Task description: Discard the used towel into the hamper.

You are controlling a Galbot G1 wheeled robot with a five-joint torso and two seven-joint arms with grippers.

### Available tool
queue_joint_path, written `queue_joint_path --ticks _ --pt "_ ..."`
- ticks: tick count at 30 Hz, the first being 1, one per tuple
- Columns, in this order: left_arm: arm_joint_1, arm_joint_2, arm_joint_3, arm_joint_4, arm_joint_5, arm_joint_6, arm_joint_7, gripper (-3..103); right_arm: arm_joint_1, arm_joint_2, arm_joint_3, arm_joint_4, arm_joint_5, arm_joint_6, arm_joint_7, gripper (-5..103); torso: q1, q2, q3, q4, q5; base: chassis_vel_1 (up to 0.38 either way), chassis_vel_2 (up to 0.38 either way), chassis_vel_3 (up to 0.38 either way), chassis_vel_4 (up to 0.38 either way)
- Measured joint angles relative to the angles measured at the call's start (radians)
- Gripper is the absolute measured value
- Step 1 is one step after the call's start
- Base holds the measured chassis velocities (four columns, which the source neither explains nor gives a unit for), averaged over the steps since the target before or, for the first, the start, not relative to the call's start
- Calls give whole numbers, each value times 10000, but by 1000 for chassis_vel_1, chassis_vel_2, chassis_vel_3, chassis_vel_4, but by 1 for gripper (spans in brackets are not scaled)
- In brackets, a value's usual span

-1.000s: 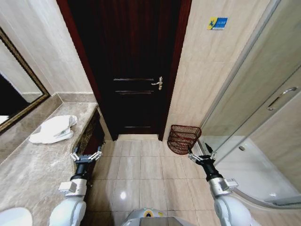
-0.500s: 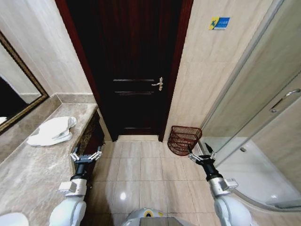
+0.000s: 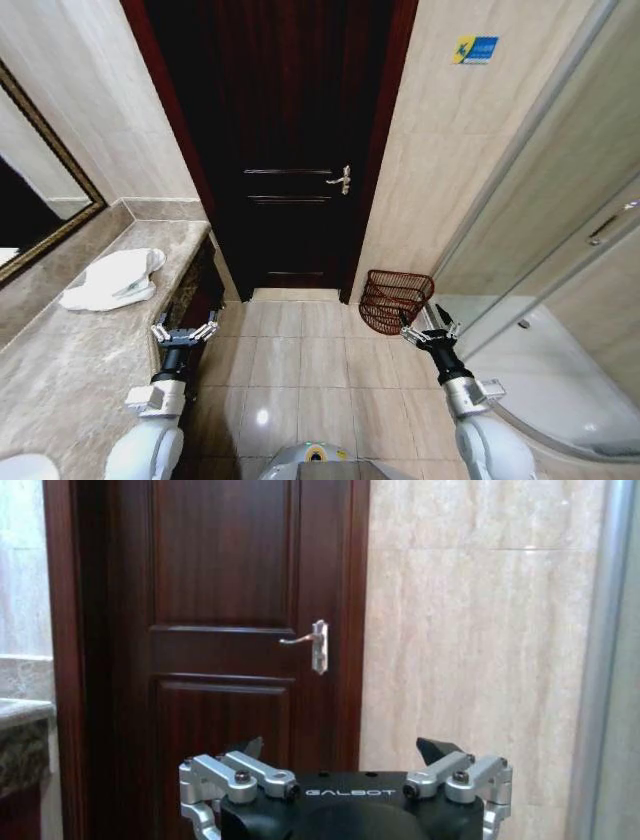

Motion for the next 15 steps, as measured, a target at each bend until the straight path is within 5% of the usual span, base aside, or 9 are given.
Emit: queue_joint_path --ticks 15 --pt "17 -15 -3 15 20 -28 12 100 24 -5 -5 -46 14 29 -14 100 0 0 0 0 0 16 76 74 19"
